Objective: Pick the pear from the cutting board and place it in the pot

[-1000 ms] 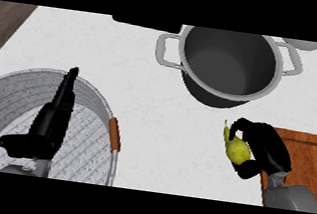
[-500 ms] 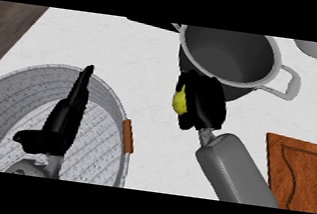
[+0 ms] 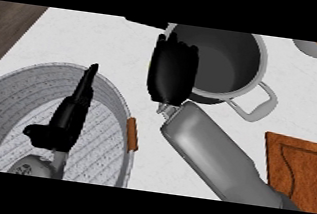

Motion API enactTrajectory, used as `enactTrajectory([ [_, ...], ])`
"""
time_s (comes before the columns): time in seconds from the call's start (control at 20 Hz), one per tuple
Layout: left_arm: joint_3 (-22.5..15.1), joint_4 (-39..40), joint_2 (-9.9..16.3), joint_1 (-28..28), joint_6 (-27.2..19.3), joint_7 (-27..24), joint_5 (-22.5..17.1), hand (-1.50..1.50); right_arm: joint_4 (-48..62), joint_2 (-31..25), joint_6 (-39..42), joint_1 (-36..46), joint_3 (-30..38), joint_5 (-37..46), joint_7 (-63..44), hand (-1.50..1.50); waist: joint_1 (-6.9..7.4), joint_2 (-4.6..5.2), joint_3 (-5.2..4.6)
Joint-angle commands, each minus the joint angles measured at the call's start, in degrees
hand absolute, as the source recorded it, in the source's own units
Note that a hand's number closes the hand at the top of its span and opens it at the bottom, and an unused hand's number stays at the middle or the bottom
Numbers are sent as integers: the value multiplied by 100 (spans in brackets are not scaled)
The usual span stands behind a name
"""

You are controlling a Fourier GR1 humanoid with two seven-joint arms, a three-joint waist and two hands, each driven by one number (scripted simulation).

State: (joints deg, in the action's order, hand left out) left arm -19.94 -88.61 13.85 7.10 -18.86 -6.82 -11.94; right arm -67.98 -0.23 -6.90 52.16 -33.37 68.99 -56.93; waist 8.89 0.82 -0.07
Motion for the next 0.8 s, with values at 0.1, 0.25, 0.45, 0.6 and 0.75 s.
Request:
enactTrajectory([
  [0.1, 107, 154, -58, 67, -91, -168, -3, 0, 829, 21, -154, 1074, -446, -311, -1537, 150, -112, 10, -15],
  [0.25, 135, 105, -53, 79, -99, -102, -82, 0, 1276, 20, -380, 1364, -213, -392, -1592, 150, -244, 13, -7],
  [0.45, 251, -138, 97, 0, -211, 113, -97, 0, 1853, 20, -816, 1349, -142, -429, -1424, 150, -424, -8, 4],
  [0.6, 405, 106, 121, -120, -4, -231, -257, 0, 1924, 20, -820, 1587, -138, -590, -1558, 150, -508, -23, -2],
  [0.75, 309, 114, -31, -291, -175, -339, -137, 0, 2450, 20, -1096, 1471, 195, -406, -1108, 150, -669, -36, 3],
])
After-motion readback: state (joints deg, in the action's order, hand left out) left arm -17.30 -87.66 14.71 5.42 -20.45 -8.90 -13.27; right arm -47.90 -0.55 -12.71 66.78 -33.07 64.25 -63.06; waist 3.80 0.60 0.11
